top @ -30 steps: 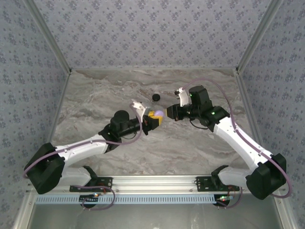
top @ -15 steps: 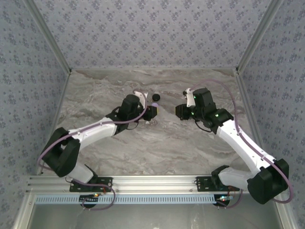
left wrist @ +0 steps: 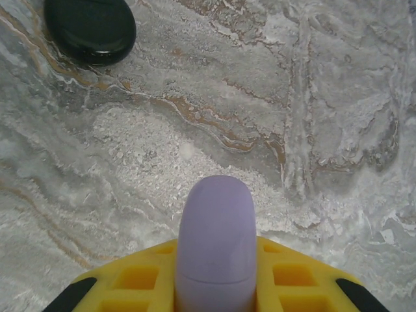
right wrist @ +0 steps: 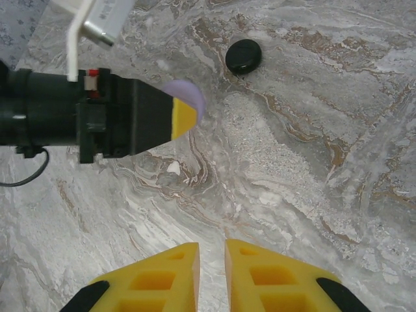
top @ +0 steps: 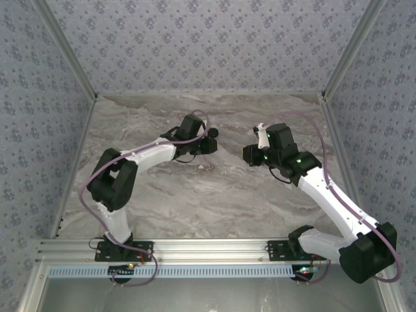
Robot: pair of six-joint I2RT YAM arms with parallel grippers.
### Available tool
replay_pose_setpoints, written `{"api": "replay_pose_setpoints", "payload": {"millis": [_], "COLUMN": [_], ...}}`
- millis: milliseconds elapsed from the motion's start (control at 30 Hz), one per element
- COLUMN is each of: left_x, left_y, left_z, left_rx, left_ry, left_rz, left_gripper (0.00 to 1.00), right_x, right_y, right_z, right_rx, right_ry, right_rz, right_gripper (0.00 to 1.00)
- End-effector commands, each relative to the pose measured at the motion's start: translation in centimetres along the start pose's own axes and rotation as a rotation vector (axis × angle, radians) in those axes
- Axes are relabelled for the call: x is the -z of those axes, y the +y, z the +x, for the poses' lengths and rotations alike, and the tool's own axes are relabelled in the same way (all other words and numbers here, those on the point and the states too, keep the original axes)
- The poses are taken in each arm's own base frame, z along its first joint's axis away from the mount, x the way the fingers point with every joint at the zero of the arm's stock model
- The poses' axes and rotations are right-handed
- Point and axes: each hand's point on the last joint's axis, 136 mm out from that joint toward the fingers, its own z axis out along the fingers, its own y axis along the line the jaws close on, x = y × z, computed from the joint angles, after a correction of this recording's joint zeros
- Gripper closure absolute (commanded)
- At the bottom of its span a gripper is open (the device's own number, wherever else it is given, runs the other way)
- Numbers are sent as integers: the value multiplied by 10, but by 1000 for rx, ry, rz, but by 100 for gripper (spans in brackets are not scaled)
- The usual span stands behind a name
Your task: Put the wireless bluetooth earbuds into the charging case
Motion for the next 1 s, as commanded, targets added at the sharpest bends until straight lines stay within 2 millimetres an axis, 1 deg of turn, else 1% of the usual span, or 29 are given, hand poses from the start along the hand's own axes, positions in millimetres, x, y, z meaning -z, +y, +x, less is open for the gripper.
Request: {"api": "replay_pose_setpoints", "payload": {"millis": [0, 367, 433, 833, 900, 967], "left_x": [-8, -39, -43, -58, -59, -59], "left_y": [-1, 18, 18, 35, 38, 41], "left_z": [-1, 6, 8, 22, 23, 22], "left_rx": [29, 84, 87, 118, 121, 122], "left_ry": [57, 128, 139, 182, 185, 182], "left_rz": [8, -29, -23, -64, -73, -87], "left_gripper": [77, 77, 78, 79, 75, 69], "right_x": [6, 10, 10, 9, 9, 10], "right_y": [-6, -5, -5, -8, -9, -9], "right_z": [3, 1, 1, 4, 4, 3], "right_rx": [-22, -29, -28, -31, -32, -32], "right_ry": [1, -9, -7, 6, 5, 3], "right_rz": [23, 20, 20, 33, 35, 37], "right_gripper": [81, 80, 80, 78, 78, 77]}}
